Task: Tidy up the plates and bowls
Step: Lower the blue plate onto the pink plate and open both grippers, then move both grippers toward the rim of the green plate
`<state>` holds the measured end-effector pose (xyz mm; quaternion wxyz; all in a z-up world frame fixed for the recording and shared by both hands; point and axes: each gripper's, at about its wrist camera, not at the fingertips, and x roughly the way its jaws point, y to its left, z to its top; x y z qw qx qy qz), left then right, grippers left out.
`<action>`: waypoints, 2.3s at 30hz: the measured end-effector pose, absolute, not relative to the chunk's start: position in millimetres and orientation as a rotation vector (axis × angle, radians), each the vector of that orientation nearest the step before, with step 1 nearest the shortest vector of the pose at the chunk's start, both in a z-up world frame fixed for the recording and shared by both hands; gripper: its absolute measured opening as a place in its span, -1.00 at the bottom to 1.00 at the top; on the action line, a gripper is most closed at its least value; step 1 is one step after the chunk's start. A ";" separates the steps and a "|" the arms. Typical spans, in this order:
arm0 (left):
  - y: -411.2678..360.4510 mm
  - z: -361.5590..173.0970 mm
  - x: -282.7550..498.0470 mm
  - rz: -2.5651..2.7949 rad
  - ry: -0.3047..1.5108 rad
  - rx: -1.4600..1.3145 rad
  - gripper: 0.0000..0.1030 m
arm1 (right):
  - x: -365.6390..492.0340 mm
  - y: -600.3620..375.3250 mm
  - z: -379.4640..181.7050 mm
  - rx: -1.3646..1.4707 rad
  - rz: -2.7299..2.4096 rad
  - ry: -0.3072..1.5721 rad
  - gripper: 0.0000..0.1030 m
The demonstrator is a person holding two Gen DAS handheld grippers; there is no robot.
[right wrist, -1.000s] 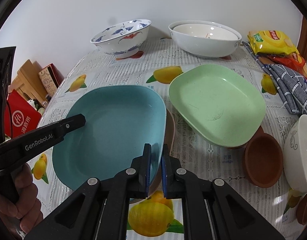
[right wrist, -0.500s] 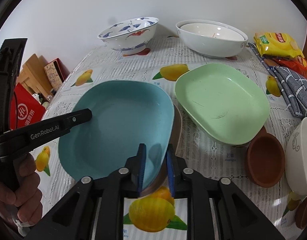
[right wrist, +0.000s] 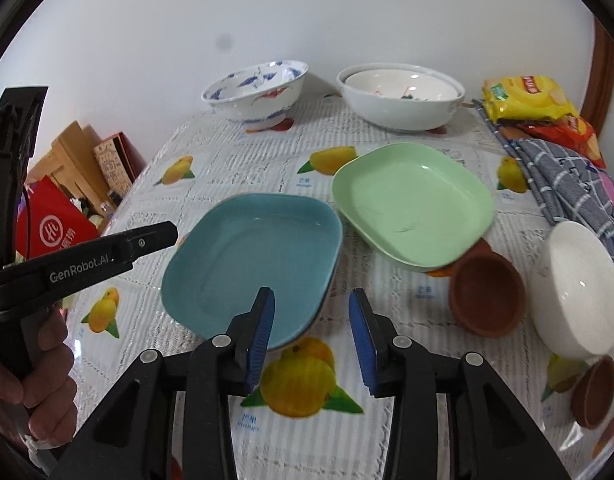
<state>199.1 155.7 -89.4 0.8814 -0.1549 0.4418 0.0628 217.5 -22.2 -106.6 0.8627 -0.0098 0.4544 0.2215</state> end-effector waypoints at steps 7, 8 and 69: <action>125.0 -56.8 180.1 0.104 0.863 -0.274 -0.29 | 197.0 -54.9 -77.9 -0.018 0.385 0.886 -0.12; 119.5 -51.8 177.6 0.098 0.855 -0.269 -0.29 | 193.9 -60.9 -73.6 -0.015 0.376 0.874 -0.12; 27.2 -36.6 229.3 0.016 0.903 -0.172 -0.16 | 243.0 -159.9 -49.4 0.111 0.323 0.827 0.21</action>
